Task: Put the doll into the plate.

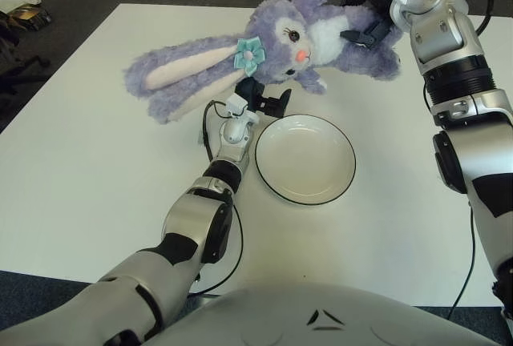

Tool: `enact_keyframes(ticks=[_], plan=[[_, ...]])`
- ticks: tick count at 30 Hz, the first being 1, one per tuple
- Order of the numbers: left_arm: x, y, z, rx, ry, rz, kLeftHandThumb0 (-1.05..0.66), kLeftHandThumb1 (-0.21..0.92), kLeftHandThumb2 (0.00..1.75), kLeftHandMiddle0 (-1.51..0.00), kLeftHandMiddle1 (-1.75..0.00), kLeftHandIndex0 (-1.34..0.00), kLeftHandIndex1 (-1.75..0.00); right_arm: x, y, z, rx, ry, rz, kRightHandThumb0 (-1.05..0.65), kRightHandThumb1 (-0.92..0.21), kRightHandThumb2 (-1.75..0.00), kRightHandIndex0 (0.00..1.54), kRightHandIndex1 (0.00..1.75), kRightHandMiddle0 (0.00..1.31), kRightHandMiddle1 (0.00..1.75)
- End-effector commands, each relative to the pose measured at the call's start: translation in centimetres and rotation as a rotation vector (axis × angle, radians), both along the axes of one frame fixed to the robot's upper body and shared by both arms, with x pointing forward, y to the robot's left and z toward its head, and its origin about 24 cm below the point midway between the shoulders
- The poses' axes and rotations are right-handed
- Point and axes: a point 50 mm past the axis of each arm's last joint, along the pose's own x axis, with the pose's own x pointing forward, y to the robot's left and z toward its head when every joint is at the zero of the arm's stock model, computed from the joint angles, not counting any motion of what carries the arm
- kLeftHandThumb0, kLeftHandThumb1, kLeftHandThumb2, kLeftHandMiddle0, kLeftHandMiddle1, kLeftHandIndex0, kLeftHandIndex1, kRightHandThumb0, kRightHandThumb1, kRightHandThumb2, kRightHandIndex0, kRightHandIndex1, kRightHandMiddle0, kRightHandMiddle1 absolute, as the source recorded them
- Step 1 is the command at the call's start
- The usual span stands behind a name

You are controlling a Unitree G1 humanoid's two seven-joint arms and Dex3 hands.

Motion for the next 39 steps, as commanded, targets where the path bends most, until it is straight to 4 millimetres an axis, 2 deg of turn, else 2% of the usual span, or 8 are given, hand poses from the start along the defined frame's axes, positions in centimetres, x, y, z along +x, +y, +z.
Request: enact_keyframes(ticks=[1,12,16,25,30,39], plan=[[-0.91,-3.18,-0.20,-0.075,0.048,-0.042,0.26,0.07,1.36,-0.14,-0.38,0.00,0.00,0.06,0.34,-0.25,0.025,-0.003,0.023,0.49,-0.25,-1.34,0.68,1.68,0.80,1.75],[-0.74,-3.48,-0.23,-0.124,0.097,-0.024,0.21,0.10,1.36,-0.20,-0.43,0.00,0.00,0.16,0.22,-0.47,0.015,-0.006,0.022,0.48,-0.28,-1.28,0.69,1.64,0.78,1.75],[-0.41,-3.79,-0.45,-0.247,0.185,-0.077,0.17,0.13,1.36,-0.20,-0.44,-0.01,-0.01,0.23,0.19,-0.61,0.016,-0.002,0.021,0.48,-0.27,-1.29,0.69,1.64,0.77,1.75],[-0.10,-4.12,-0.48,-0.435,0.285,-0.160,0.10,0.23,1.30,-0.15,-0.50,0.00,-0.19,0.28,0.13,-0.75,0.014,-0.003,0.021,0.49,-0.25,-1.35,0.68,1.69,0.81,1.75],[-0.11,-4.03,-0.33,-0.458,0.286,-0.166,0.06,0.25,1.27,-0.13,-0.52,0.00,-0.24,0.26,0.12,-0.77,0.015,-0.009,0.022,0.48,-0.27,-1.32,0.66,1.69,0.82,1.75],[0.00,-3.96,-0.17,-0.468,0.300,-0.162,0.03,0.27,1.25,-0.12,-0.56,0.00,-0.25,0.27,0.11,-0.88,0.012,-0.016,0.023,0.49,-0.26,-1.35,0.67,1.71,0.83,1.75]])
